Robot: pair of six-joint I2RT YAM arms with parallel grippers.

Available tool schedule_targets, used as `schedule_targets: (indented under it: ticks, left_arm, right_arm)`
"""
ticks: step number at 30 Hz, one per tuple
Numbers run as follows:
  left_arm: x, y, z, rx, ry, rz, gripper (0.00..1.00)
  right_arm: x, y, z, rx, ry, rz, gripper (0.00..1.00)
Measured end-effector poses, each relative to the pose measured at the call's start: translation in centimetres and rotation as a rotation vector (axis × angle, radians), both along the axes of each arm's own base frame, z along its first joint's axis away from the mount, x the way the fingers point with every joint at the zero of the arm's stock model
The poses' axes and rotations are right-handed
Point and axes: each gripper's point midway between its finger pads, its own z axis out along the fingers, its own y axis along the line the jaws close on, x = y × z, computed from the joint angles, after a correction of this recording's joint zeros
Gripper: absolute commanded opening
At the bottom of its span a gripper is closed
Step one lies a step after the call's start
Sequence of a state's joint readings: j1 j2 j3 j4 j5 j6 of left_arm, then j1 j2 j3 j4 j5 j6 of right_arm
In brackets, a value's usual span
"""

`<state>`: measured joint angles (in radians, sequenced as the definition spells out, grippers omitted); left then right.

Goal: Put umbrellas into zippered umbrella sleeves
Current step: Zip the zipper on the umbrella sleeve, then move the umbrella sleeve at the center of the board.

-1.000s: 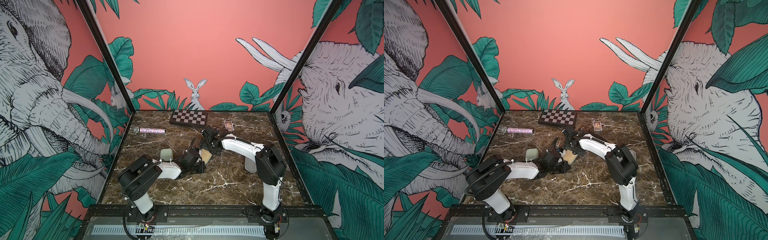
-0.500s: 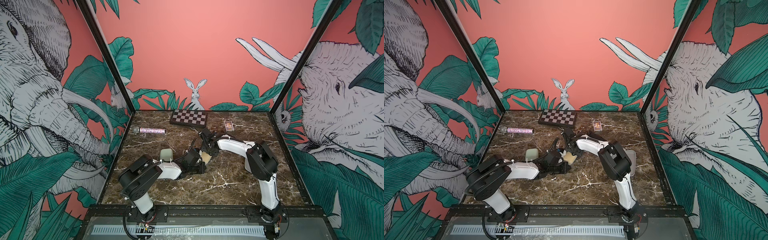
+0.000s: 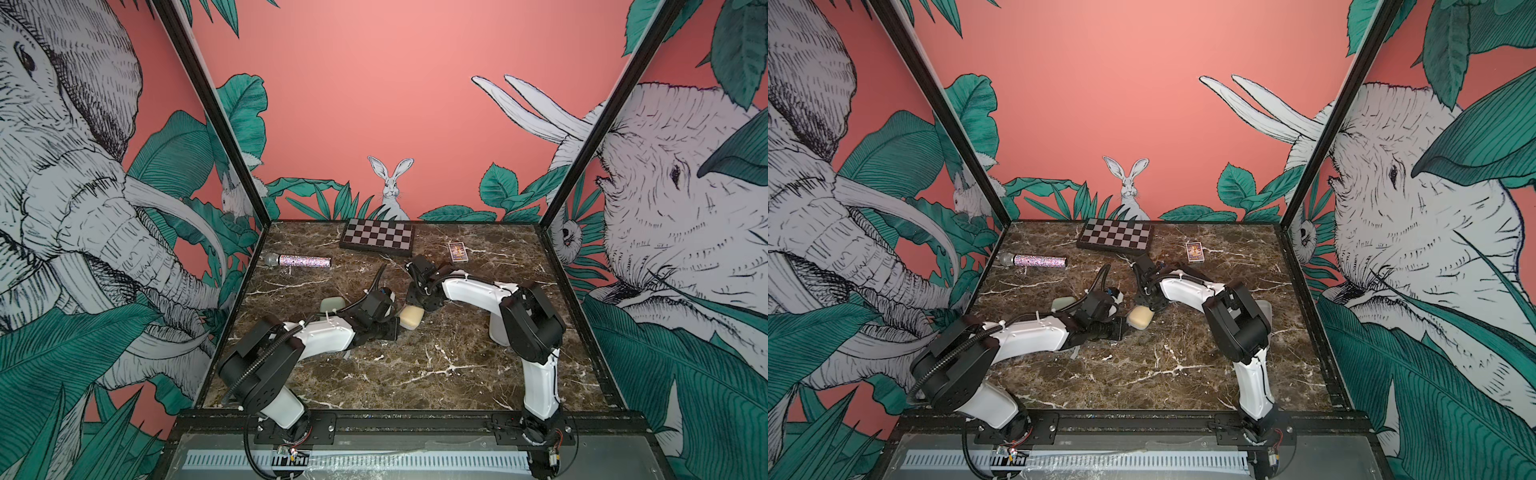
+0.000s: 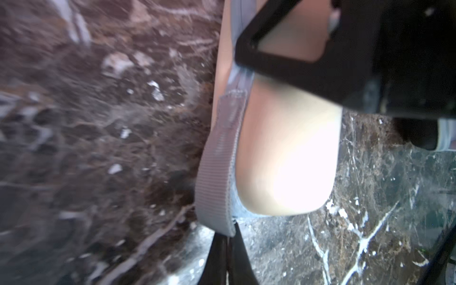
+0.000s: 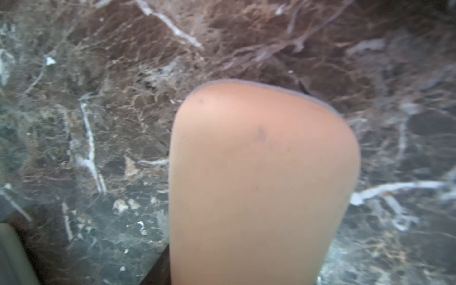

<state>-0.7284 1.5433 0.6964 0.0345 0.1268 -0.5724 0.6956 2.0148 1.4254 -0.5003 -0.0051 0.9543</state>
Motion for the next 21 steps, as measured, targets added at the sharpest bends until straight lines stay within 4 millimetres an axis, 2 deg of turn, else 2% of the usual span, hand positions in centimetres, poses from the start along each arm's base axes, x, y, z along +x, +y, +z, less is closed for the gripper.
schedule_targets:
  ticks: [5,11,13,17,19,21]
  left_arm:
    - [0.9,0.9,0.4,0.012,0.001,-0.003,0.00]
    - [0.8,1.1,0.5,0.036,0.001,-0.022,0.00]
    - [0.7,1.9,0.7,0.062,-0.001,-0.018,0.00]
    - [1.1,5.0,2.0,0.142,0.011,0.054,0.23]
    - [1.8,6.8,3.7,0.181,-0.007,0.115,0.27]
    - [2.5,8.4,6.1,0.204,-0.045,0.171,0.31]
  right_arm:
    - [0.1,1.1,0.2,0.049,-0.007,0.031,0.08]
    - [-0.2,2.1,0.5,0.043,0.001,0.087,0.08]
    - [-0.2,3.0,0.6,0.040,0.004,0.106,0.12]
    - [0.3,6.0,0.8,0.057,-0.010,0.136,0.16]
    - [0.3,7.2,0.2,0.041,-0.001,0.146,0.18]
    - [0.7,8.9,0.6,0.034,-0.011,0.161,0.21]
